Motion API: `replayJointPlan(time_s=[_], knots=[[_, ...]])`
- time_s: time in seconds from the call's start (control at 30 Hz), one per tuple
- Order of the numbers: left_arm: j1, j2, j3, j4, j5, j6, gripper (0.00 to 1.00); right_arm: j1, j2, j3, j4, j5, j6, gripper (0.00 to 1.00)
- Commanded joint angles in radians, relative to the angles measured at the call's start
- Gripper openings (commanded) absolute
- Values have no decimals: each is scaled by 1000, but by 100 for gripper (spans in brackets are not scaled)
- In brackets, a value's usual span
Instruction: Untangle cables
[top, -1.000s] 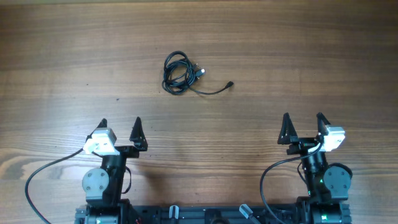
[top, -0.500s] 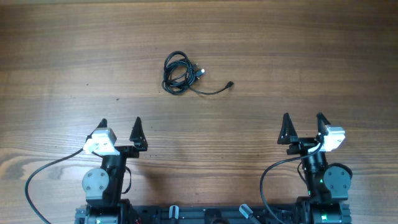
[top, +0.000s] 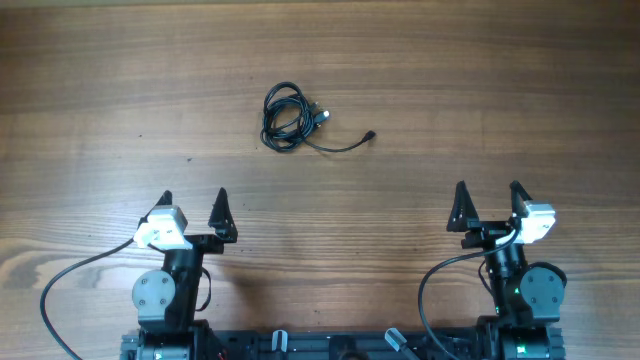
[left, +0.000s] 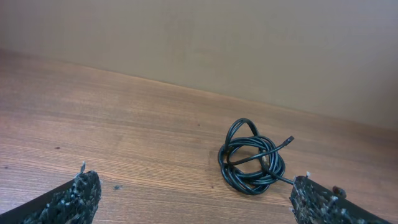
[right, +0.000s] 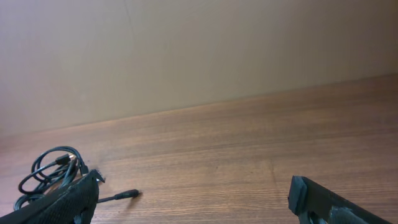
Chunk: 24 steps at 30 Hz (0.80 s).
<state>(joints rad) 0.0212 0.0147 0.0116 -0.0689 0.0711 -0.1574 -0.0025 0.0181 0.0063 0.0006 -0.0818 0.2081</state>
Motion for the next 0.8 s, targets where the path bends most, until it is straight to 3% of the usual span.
replayJointPlan(time_s=[0.0,0.23,0.37,0.5,0.6,0.77], knots=[[-3,-8,-6,-5,-13,19,100,5,-1,-1,27,-105,10,100],[-3,-8,-6,29,-5,19,100,5,40,40,10,-192,30,100],[-3,-8,8,90,44,20,100,5,153,141,10,-213,27,100],[-3,19,94,38,76,19,100,5,309,300,-35,-214,-20,100],[-3,115,209,-12,114,20,100,5,423,452,-140,-235,-64,100],[-4,420,470,-46,198,19,100,5,584,692,-371,-236,-98,100]])
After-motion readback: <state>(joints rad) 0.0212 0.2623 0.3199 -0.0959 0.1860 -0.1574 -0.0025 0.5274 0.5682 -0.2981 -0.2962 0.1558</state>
